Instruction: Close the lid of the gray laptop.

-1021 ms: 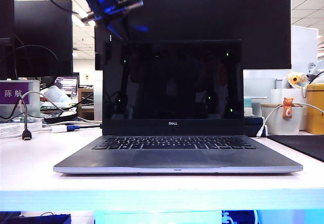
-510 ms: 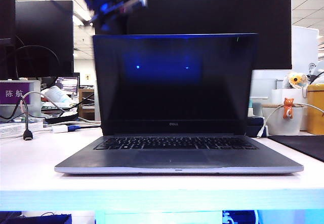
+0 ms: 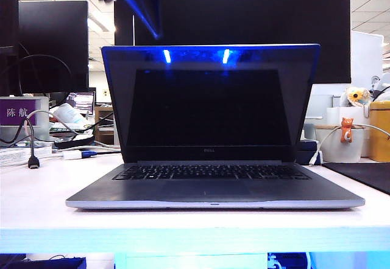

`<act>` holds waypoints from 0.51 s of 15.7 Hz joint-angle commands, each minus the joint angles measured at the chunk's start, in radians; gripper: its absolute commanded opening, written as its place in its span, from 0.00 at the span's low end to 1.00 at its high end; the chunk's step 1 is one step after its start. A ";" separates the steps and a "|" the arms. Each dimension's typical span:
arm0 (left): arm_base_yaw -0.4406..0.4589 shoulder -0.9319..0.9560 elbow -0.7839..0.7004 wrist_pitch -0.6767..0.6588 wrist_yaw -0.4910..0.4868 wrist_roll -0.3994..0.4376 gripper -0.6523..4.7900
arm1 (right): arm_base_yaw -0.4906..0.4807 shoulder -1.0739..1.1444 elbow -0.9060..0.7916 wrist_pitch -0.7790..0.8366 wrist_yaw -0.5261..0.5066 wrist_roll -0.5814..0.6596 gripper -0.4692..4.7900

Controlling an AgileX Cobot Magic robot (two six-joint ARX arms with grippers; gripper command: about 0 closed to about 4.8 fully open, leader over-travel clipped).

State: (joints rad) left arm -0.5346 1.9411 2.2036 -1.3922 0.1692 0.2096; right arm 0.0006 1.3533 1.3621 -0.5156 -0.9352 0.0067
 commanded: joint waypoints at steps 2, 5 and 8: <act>0.014 -0.003 0.001 0.215 -0.262 -0.038 0.11 | 0.000 0.005 0.006 -0.020 0.000 -0.005 0.09; 0.014 -0.001 0.000 0.240 -0.215 -0.053 0.11 | 0.000 0.005 0.006 -0.034 -0.007 -0.007 0.09; 0.012 0.010 -0.001 0.183 -0.164 -0.053 0.11 | 0.000 0.005 0.006 -0.037 -0.007 -0.008 0.09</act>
State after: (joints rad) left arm -0.5251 1.9488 2.2021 -1.1938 -0.0162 0.1604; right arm 0.0002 1.3609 1.3621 -0.5545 -0.9356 0.0048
